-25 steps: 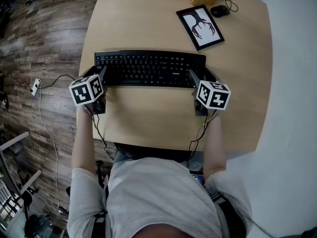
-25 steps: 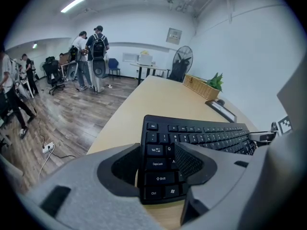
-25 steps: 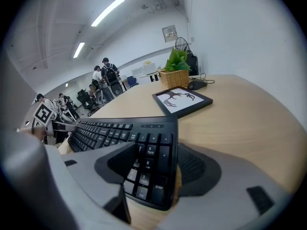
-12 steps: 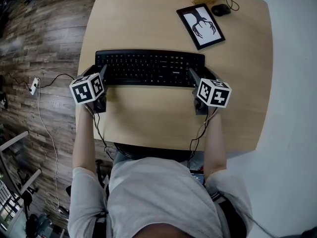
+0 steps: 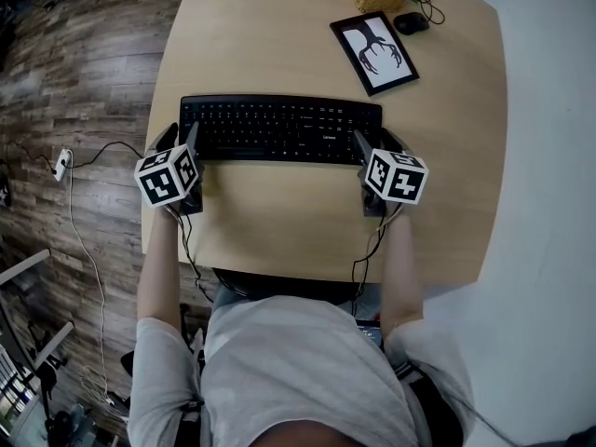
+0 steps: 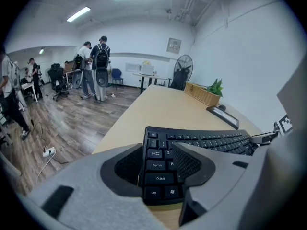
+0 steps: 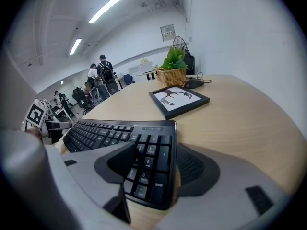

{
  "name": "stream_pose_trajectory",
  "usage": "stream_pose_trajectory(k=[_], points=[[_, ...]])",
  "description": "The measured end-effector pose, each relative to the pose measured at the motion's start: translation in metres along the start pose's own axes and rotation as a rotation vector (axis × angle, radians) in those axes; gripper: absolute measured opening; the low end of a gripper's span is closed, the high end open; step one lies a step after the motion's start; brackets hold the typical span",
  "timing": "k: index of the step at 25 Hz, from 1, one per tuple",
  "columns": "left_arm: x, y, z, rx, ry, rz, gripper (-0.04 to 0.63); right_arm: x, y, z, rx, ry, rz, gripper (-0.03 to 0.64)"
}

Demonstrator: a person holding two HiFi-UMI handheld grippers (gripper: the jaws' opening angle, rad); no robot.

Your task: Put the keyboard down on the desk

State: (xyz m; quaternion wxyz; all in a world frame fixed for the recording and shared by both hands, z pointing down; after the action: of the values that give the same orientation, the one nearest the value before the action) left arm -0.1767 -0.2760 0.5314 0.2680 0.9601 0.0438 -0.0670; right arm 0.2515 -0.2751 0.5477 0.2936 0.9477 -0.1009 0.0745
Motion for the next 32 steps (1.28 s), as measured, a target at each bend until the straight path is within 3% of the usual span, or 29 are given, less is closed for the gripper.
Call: stream_pose_trajectory(k=[6,9,11,22,32], points=[[0.010,-0.022,0.014,0.093,0.107,0.009,0.092,-0.006,-0.018,0.010,0.074,-0.095,-0.034,0.231],[0.015,-0.037,0.019,0.158,0.115,-0.014,0.038,-0.012,-0.032,0.020,0.130,-0.136,-0.063,0.053],[0.018,-0.046,0.021,0.201,0.122,-0.033,0.019,-0.019,-0.042,0.024,0.156,-0.155,-0.057,0.018],[0.026,-0.107,0.039,0.345,0.156,-0.106,0.011,-0.062,-0.106,0.039,0.346,-0.133,0.022,0.014],[0.024,-0.171,0.059,0.443,0.187,-0.171,0.011,-0.099,-0.176,0.042,0.462,-0.134,-0.015,0.014]])
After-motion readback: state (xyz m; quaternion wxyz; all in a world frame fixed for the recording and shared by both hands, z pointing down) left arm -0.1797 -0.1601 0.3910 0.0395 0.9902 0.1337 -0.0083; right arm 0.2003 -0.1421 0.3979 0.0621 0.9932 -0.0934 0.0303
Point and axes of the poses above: the fingertips, and each gripper's own axes: y forward along the fingers, x to its right, z out of its top, the point moved 8 cm from there along -y, backward along the fingers, and after that the axes turned 13 degrees about x, right-handed, at the moved point
